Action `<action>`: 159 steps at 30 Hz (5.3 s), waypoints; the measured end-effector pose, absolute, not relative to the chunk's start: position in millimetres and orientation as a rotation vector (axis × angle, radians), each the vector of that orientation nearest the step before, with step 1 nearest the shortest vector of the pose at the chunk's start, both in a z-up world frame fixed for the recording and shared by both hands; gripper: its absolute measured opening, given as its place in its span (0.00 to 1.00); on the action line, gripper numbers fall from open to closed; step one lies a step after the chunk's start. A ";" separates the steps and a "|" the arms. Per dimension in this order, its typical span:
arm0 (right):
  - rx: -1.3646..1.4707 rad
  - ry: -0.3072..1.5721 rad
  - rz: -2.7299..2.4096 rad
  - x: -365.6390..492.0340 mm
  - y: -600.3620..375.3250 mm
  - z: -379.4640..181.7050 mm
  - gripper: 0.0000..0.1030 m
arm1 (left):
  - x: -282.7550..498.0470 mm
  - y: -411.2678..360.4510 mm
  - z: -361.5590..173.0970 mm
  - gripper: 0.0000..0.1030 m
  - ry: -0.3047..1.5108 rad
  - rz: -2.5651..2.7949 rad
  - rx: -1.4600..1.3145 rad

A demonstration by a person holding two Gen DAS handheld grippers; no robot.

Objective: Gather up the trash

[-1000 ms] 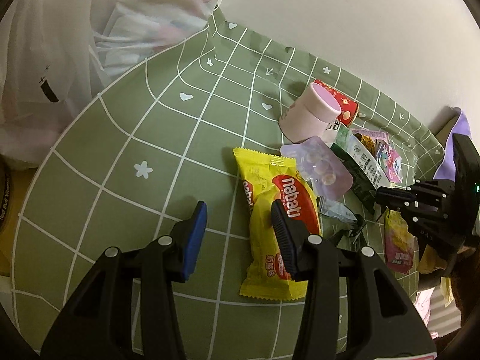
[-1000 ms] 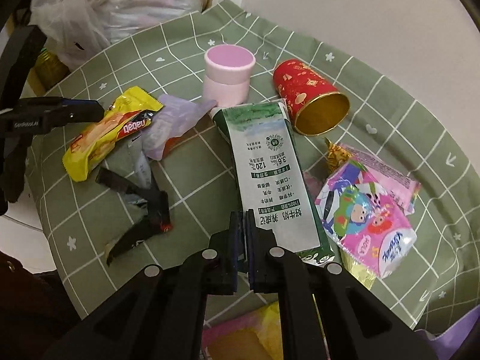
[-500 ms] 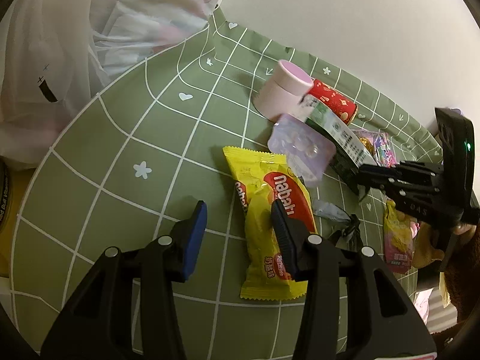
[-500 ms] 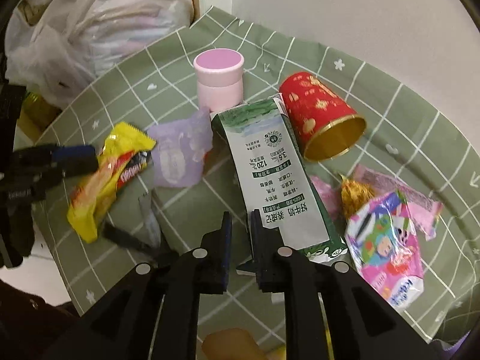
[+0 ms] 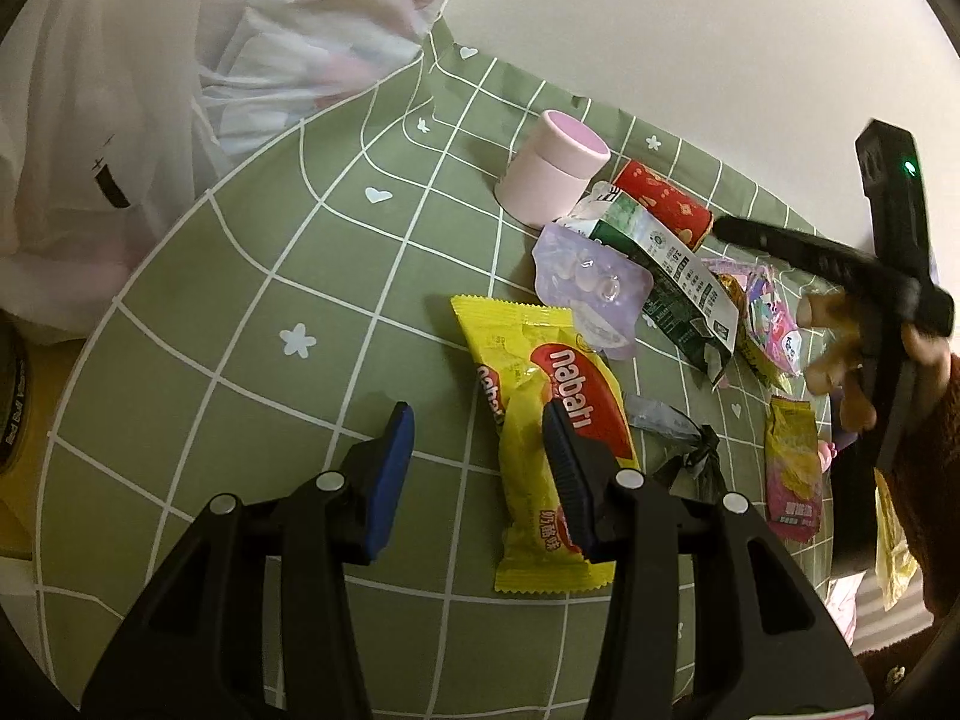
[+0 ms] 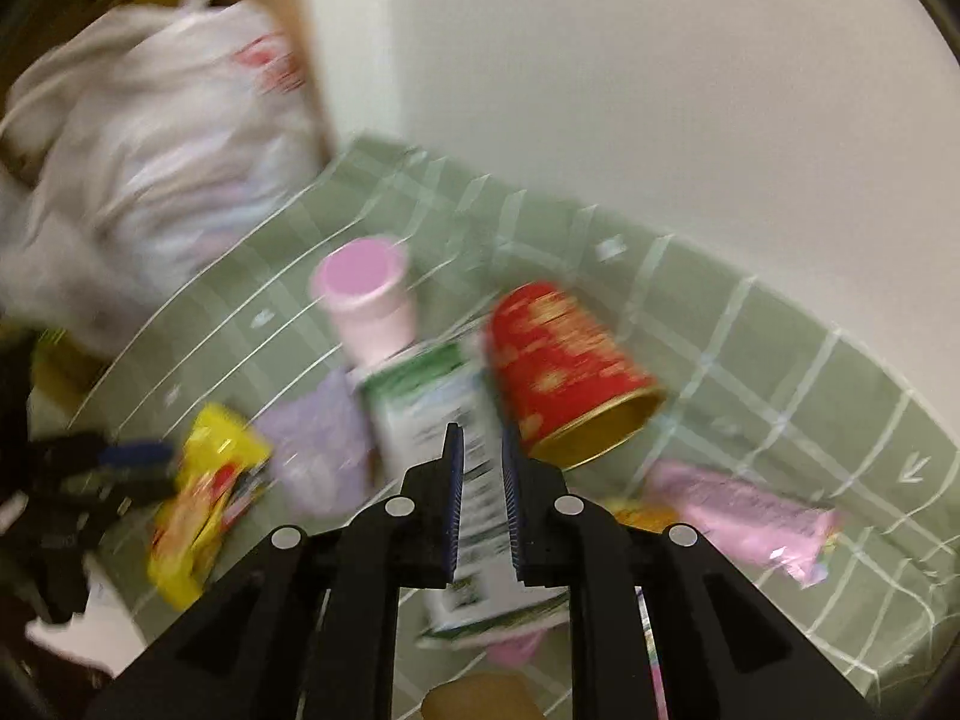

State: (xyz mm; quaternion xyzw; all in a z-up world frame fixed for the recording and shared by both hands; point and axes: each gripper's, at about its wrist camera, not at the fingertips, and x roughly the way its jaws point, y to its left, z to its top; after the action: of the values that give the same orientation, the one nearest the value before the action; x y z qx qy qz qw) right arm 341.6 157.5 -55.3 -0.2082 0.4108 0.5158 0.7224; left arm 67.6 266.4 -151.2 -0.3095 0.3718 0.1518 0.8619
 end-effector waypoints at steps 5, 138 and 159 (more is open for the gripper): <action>-0.236 0.976 1.039 354.3 142.0 -60.4 0.13 | 67.8 263.0 -150.4 0.41 0.779 0.299 -0.647; -0.054 0.613 0.625 255.2 -156.0 42.6 0.47 | 150.1 194.7 -49.6 0.55 0.646 0.188 -0.246; -0.226 0.792 0.556 236.6 -69.0 -44.1 0.47 | 124.8 185.1 -120.2 0.74 0.825 0.082 -0.319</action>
State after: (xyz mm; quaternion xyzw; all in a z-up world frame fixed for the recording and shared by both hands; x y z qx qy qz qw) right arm 236.6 -69.0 -44.1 -0.1085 0.3801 0.2667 0.8790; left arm 124.8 185.2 -120.2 -0.1543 0.3991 0.0395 0.9029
